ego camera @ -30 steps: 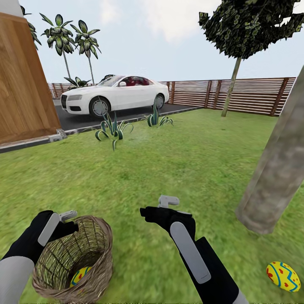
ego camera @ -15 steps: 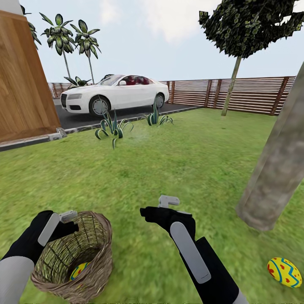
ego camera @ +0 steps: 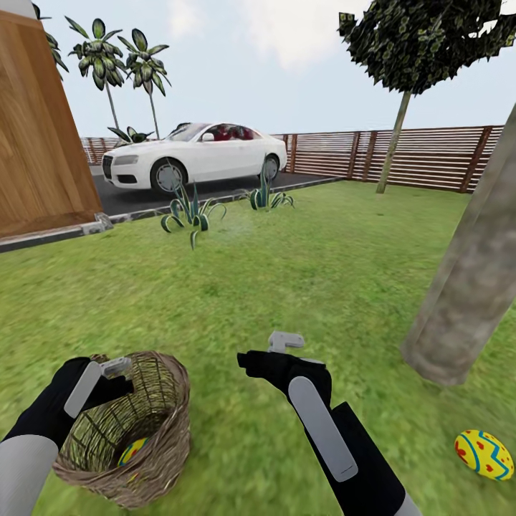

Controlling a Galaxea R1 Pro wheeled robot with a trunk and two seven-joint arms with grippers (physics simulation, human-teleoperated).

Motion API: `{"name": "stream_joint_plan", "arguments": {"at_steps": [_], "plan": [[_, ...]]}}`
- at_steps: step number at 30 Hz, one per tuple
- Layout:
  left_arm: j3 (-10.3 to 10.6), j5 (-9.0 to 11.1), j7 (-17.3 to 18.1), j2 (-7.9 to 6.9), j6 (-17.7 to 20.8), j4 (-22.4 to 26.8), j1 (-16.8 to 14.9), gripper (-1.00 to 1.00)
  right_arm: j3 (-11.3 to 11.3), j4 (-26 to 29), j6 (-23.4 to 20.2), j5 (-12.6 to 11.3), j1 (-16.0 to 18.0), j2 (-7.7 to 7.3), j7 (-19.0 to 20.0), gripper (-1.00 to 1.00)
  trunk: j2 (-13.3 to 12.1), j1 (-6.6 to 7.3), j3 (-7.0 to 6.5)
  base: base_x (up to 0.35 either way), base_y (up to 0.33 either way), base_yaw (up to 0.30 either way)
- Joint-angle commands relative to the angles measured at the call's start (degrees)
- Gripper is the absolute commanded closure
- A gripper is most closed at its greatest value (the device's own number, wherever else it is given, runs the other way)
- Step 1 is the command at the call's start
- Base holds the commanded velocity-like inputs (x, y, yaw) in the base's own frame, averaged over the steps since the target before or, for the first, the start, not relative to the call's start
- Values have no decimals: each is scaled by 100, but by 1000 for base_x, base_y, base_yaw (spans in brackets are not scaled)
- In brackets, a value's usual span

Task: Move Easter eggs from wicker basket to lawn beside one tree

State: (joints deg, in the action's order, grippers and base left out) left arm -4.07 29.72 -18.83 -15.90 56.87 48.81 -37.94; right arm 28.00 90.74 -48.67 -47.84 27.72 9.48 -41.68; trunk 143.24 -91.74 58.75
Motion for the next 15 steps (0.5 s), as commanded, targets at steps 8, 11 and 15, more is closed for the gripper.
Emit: {"name": "stream_joint_plan", "arguments": {"at_steps": [8, 11, 15], "plan": [[-4, 60, -51, 0, 24, 15, -1, -100, 4, 5, -11, -54, 5, 1, -60, -100, 3, 1, 42, 0, 0, 0], [-5, 60, -49, 0, 25, 11, -1, -100, 4, 5, -11, -57, 5, 1, -60, -100, 3, 1, 45, 13, 0, 0], [-1, 60, -44, 0, 26, 44, 1, -100, 4, 5, -11, -59, 5, 2, -60, -100, 3, 1, 46, 62, 0, 0]]}}
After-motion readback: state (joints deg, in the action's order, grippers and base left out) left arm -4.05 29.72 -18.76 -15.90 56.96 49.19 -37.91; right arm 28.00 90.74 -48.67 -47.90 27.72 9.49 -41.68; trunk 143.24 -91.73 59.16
